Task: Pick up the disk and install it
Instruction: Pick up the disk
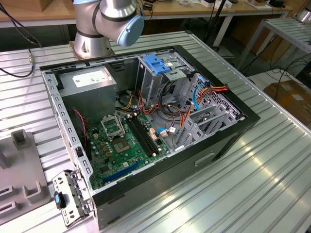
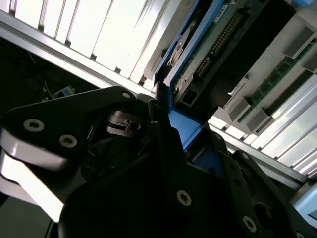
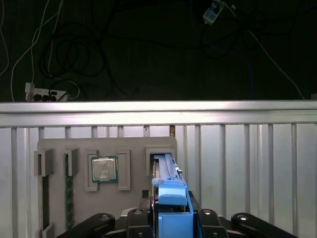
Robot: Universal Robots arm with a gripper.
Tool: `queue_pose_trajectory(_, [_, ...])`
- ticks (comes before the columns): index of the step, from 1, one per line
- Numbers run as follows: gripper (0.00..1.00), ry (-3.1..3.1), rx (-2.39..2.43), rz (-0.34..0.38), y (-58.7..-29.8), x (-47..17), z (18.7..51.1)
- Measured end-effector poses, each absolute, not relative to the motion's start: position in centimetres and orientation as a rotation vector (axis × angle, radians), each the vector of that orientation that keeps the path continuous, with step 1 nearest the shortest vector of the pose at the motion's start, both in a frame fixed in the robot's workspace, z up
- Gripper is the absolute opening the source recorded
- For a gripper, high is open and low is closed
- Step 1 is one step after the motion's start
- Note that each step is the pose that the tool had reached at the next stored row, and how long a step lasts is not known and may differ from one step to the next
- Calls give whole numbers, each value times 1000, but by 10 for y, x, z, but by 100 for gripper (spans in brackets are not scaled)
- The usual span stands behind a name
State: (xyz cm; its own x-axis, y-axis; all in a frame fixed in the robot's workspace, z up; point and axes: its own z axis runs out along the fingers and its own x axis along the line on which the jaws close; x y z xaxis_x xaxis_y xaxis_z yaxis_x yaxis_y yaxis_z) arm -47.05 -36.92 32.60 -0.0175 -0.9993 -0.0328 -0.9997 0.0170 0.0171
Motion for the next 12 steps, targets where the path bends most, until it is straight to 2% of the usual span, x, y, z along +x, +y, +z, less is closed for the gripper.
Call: queue_pose_trajectory(12, [37, 2231, -2193, 57, -369, -471, 355])
